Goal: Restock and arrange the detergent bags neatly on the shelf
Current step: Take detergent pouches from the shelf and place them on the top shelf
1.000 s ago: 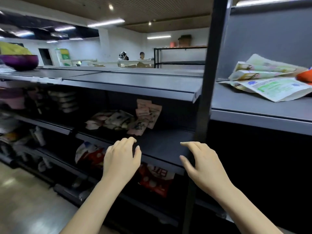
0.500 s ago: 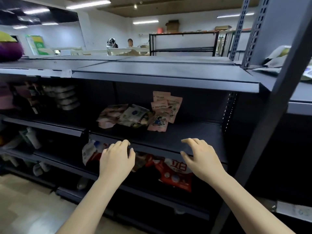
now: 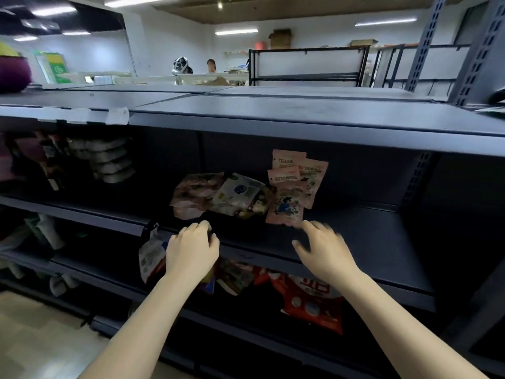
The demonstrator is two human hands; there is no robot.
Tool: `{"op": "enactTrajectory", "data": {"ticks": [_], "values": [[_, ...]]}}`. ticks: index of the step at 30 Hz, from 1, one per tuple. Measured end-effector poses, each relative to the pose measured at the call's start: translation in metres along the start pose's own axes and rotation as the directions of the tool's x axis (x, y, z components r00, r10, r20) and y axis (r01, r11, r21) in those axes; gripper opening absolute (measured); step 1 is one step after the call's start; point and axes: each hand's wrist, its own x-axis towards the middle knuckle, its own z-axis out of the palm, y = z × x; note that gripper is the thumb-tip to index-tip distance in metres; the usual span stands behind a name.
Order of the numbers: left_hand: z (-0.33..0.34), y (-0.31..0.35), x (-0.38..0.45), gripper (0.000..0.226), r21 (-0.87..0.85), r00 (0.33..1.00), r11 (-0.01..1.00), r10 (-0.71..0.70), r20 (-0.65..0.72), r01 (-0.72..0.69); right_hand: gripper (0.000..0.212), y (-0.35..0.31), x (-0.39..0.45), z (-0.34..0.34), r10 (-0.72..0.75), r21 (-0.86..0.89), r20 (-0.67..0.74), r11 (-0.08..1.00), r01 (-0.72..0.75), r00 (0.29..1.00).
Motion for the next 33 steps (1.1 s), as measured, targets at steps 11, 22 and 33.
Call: {"op": "enactTrajectory", "data": {"ticks": [11, 22, 33], "values": [[0.052, -0.03, 0.077, 0.026, -0.088, 0.961, 0.989, -0.093, 0.26, 0.119, 0.042, -0.022, 0.1, 0.048, 0.045, 0.047, 0.114, 0.998, -0.051, 0.992], [0.129, -0.043, 0.135, 0.04, -0.236, 0.942, 0.963, -0.048, 0.331, 0.132, 0.048, -0.029, 0.179, 0.12, 0.016, 0.046, -0.029, 0.999, -0.015, 0.999], [0.159, -0.035, 0.167, 0.038, -0.337, 0.958, 0.917, -0.13, 0.257, 0.215, 0.064, -0.027, 0.208, 0.156, 0.003, -0.113, -0.062, 0.994, -0.01, 0.998]]}}
